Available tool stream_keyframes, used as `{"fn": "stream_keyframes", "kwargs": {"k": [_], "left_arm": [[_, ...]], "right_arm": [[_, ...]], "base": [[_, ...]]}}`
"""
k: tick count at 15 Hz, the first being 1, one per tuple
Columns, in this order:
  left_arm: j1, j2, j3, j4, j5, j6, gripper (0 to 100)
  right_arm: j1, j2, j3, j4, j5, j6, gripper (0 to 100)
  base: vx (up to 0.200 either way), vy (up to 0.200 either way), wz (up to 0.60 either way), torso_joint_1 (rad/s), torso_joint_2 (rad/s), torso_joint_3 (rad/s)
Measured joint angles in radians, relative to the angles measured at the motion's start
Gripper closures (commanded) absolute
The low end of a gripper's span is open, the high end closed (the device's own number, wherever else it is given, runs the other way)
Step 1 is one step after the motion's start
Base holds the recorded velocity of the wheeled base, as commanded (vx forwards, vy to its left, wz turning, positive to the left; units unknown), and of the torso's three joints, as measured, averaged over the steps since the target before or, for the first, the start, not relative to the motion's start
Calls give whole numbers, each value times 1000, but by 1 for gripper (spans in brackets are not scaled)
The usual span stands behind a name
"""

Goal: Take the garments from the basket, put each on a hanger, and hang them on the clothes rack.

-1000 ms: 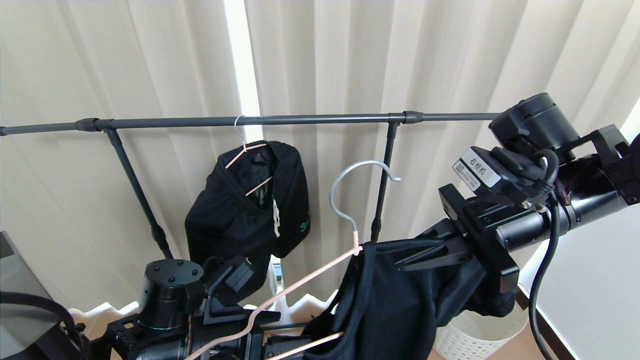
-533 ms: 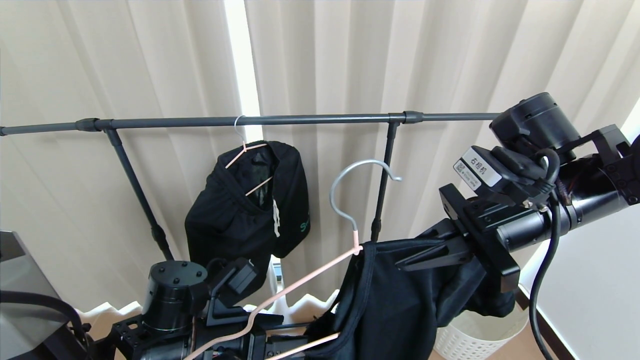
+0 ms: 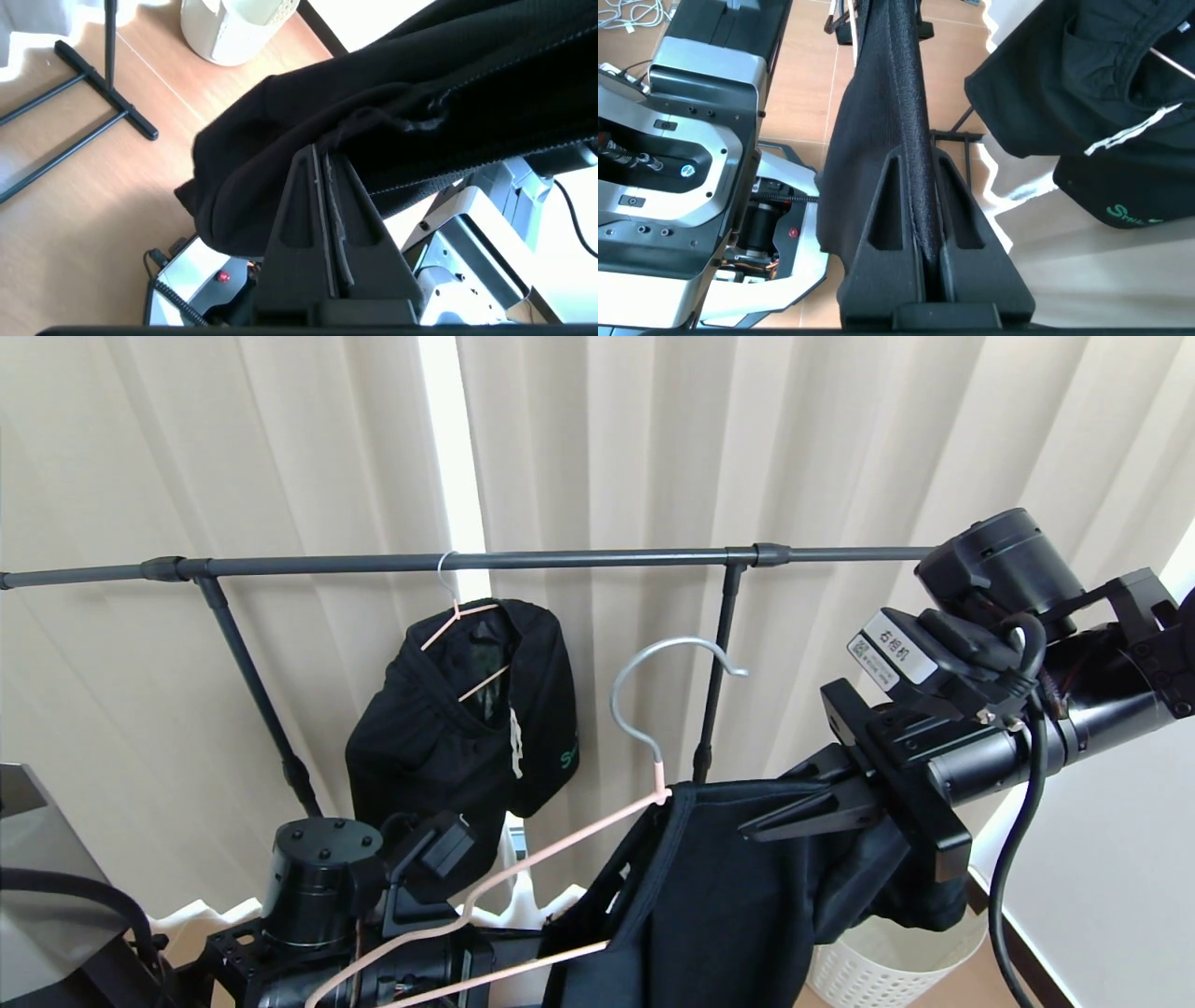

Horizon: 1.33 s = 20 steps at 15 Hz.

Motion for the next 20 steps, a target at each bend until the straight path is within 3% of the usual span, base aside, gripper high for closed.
{"fn": "stream_keyframes", "kwargs": {"k": [4, 12, 20], "left_arm": [[47, -1, 2, -29, 0, 4, 100], [118, -19, -1, -43, -1, 40, 100], [171, -34, -10, -43, -1, 53, 100]], "right_arm": [[-37, -14, 18, -27, 0, 0, 100], [-157, -60, 150, -159, -6, -1, 100], [-224, -59, 428, -523, -9, -1, 100]], "base": [[0, 0, 0, 0, 0, 0], [0, 0, 0, 0, 0, 0], [0, 0, 0, 0, 0, 0]]}}
